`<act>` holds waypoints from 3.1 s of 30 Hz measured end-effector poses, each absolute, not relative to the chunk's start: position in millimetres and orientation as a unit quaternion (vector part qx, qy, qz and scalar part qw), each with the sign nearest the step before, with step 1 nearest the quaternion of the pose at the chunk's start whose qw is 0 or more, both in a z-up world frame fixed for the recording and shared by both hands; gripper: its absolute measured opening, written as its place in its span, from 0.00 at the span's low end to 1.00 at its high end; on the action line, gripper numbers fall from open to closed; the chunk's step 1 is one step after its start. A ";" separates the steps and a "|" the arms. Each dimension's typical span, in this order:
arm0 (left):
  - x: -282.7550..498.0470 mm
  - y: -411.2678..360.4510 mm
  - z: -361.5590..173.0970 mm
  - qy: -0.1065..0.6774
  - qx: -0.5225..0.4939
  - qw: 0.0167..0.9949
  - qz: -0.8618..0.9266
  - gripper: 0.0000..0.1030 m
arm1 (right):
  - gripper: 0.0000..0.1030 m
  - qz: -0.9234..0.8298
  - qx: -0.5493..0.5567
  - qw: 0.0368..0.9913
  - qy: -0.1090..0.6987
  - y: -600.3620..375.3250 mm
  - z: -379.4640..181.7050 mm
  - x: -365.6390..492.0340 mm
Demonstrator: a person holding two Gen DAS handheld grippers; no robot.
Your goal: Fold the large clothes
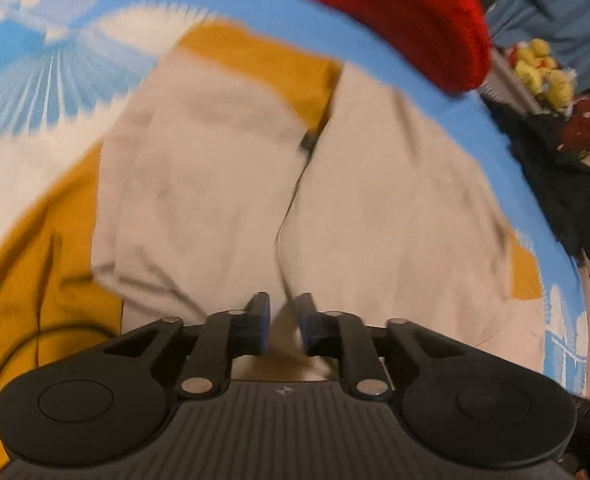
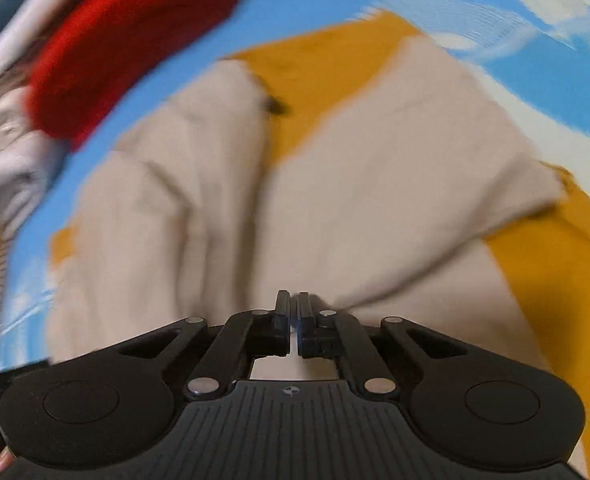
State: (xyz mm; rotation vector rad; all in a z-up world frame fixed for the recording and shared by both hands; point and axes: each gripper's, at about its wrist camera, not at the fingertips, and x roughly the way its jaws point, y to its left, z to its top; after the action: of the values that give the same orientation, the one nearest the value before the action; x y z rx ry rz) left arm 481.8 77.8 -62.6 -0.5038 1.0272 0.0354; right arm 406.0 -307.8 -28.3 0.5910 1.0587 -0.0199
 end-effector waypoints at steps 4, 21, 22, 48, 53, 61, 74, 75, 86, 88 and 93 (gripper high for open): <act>475.7 65.8 -32.5 0.424 -0.206 0.882 -0.020 0.34 | 0.16 0.006 0.266 0.878 0.399 -308.0 10.0 397.3; 471.2 -1.4 -76.6 0.536 -0.125 0.827 -0.111 0.38 | 0.02 0.057 0.282 0.837 0.465 -281.8 -15.4 390.3; 470.4 -3.5 -78.1 0.540 -0.114 0.827 -0.108 0.38 | 0.05 0.043 0.281 0.830 0.479 -282.4 -22.3 391.1; 420.2 50.0 47.4 0.362 -0.118 0.923 -0.053 0.39 | 0.33 0.023 0.161 0.947 0.278 -294.0 74.5 359.2; 354.6 55.4 106.0 0.298 -0.099 0.946 -0.085 0.39 | 0.33 0.052 0.131 0.975 0.172 -308.6 137.7 312.3; 178.8 76.3 185.8 0.265 -0.101 0.954 -0.097 0.39 | 0.35 0.028 0.117 0.990 0.071 -348.8 219.3 131.5; -26.4 86.7 174.0 0.242 -0.084 0.962 -0.096 0.35 | 0.34 -0.071 0.083 0.994 0.029 -408.4 235.5 -103.7; -29.3 92.7 162.4 0.243 -0.082 0.962 -0.090 0.32 | 0.34 -0.073 0.085 0.993 0.035 -410.3 229.7 -107.8; 42.2 139.8 32.6 0.373 -0.109 0.921 0.017 0.20 | 0.32 -0.094 0.115 0.965 0.215 -439.1 85.8 -29.6; 56.4 151.1 15.8 0.405 -0.116 0.906 0.041 0.20 | 0.32 -0.098 0.126 0.954 0.255 -442.6 67.3 -6.5; 79.1 182.1 -17.1 0.464 -0.160 0.865 0.102 0.36 | 0.32 -0.098 0.141 0.930 0.326 -443.6 30.0 34.4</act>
State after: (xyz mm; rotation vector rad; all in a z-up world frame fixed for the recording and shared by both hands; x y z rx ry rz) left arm 79.1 182.1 -17.1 -0.3350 0.9714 0.2130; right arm 34.4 -443.6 30.0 0.2887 0.6671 -0.2002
